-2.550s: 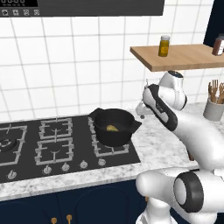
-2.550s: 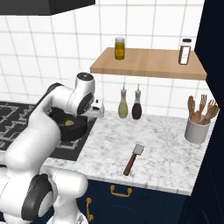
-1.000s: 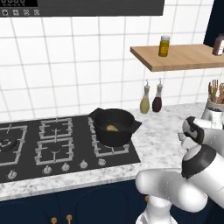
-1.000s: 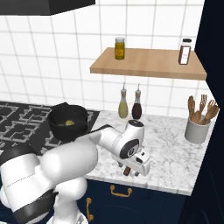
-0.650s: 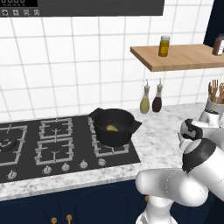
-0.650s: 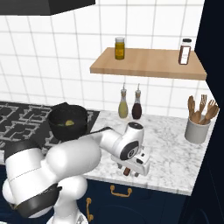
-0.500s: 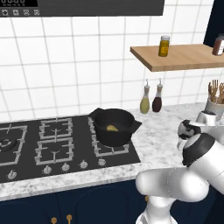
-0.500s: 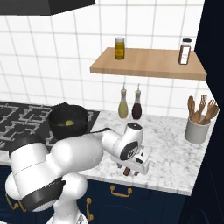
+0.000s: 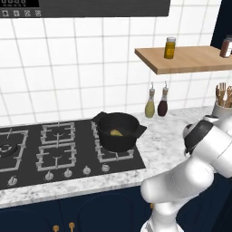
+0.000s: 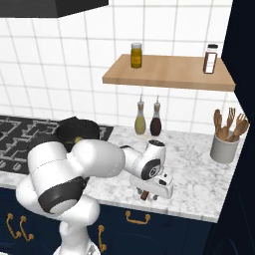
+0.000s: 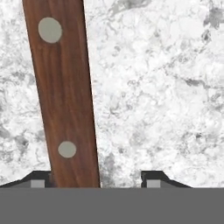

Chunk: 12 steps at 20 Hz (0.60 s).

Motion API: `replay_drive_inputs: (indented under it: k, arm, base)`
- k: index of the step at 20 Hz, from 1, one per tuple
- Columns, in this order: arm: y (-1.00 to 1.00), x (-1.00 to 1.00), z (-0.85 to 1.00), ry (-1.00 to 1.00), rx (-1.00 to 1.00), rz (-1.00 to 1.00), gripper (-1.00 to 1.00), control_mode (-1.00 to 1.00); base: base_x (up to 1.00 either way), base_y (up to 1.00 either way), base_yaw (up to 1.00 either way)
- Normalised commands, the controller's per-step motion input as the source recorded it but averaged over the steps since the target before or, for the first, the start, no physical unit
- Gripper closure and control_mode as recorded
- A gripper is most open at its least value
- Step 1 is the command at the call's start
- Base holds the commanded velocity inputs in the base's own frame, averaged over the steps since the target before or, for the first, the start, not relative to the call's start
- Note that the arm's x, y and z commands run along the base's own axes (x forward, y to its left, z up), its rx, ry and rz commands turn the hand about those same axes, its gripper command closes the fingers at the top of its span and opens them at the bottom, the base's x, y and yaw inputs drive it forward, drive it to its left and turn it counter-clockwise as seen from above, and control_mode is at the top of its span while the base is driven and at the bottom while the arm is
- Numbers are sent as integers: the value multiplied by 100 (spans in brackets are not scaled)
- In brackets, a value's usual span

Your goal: Put the broccoli and potato in the pot. Retrieve the spatula and lightly stir the vegetables in the pot.

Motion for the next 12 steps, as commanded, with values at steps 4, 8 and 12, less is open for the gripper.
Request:
replay_drive_inputs:
  k: [4,8,12]
  arm:
    - [0,-3,-50,6,0,1,100,-100]
    - [0,-27,-27,0,1,1,100,-100]
    - [2,-52,-1,0,1,0,100,-100]
  base:
    - [0,0,0]
    - [0,0,0]
    - [0,0,0]
